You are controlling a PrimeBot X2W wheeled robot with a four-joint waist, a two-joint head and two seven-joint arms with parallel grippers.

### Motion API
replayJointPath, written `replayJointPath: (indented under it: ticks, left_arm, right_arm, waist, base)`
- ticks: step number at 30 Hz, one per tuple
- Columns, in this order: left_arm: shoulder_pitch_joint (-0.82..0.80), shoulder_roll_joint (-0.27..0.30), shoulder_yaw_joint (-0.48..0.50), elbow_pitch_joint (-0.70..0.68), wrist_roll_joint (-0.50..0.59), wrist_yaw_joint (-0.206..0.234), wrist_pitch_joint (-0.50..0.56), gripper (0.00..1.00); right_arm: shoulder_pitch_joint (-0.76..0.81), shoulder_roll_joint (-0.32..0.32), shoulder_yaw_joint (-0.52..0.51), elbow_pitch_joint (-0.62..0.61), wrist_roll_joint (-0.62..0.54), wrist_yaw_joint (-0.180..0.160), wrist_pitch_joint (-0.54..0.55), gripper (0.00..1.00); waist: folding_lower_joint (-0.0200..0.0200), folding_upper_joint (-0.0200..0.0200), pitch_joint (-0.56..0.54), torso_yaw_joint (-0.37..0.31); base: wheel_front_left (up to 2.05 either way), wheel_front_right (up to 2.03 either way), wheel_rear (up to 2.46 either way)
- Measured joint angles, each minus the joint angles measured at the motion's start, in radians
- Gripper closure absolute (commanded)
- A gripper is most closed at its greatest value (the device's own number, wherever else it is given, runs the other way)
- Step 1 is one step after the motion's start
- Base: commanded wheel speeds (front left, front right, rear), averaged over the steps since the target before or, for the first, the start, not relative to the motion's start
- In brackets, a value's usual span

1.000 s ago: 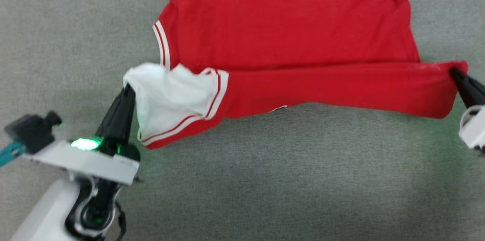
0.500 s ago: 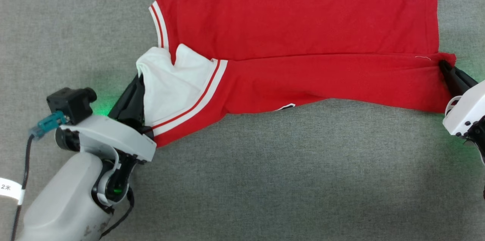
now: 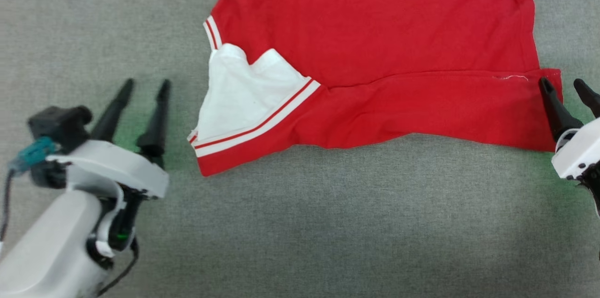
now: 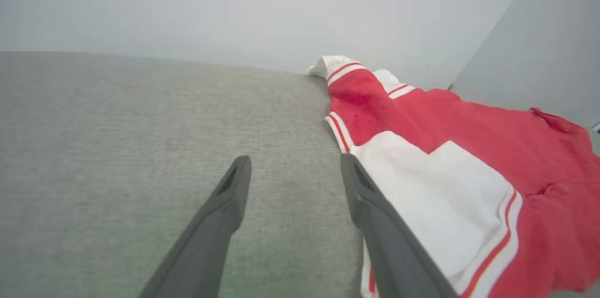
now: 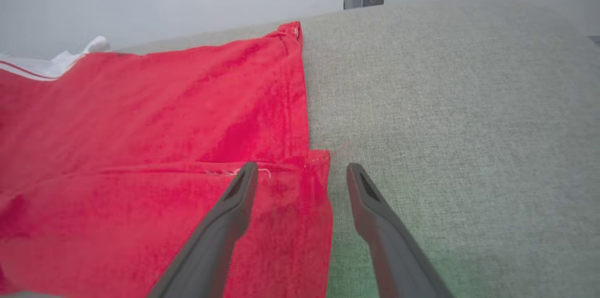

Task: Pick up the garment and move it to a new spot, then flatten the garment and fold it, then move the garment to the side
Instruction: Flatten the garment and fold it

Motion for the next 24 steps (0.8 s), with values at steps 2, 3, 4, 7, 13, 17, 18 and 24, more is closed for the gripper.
replayJointPath:
  ticks: [2,3,4,7,13,17,18,24]
  left_arm:
    - [0.022,0.033,0.015,-0.065,-0.001,0.04,0.022,0.0]
    - [0.034,0.048,0.015,-0.102,0.0,0.057,0.04,0.0]
    - [0.049,0.064,0.01,-0.144,0.001,0.077,0.066,0.0]
    - [0.098,0.101,-0.019,-0.262,0.0,0.137,0.169,0.0]
    - [0.136,0.163,-0.074,-0.439,-0.03,0.228,0.38,0.0]
    - [0.14,0.201,-0.1,-0.465,-0.04,0.247,0.479,0.0]
    - [0.139,0.197,-0.098,-0.469,-0.056,0.247,0.489,0.0]
    - [0.121,0.189,-0.089,-0.436,-0.087,0.236,0.506,0.0]
  right_arm:
    - [0.016,0.003,-0.008,-0.032,0.001,0.0,-0.007,0.0]
    - [0.02,0.003,-0.015,-0.048,0.001,0.0,-0.009,0.0]
    - [0.028,0.002,-0.02,-0.067,0.001,0.0,-0.01,0.0]
    - [0.045,0.002,-0.042,-0.119,0.001,0.0,-0.011,0.0]
    - [0.055,0.014,-0.053,-0.193,-0.002,0.0,0.017,0.0]
    - [0.063,0.027,-0.044,-0.217,-0.007,0.0,0.032,0.0]
    - [0.063,0.03,-0.04,-0.222,-0.008,0.0,0.032,0.0]
    - [0.063,0.04,-0.029,-0.229,-0.007,0.0,0.037,0.0]
  waist:
    - [0.0,-0.0001,-0.01,0.005]
    - [0.0,0.0,-0.014,0.007]
    - [0.0,-0.0001,-0.017,0.009]
    - [0.0,-0.0001,-0.02,0.013]
    - [0.0,0.0,-0.007,0.005]
    - [0.0,0.0,0.01,-0.005]
    - [0.0,0.0,0.015,-0.008]
    - [0.0,0.0,0.044,-0.033]
  base:
    - [0.0,0.0,0.0]
    - [0.0,0.0,0.0]
    - [0.0,0.0,0.0]
    - [0.0,0.0,0.0]
    - [0.0,0.0,0.0]
    - [0.0,0.0,0.0]
    - [0.0,0.0,0.0]
    - [0.0,0.0,0.0]
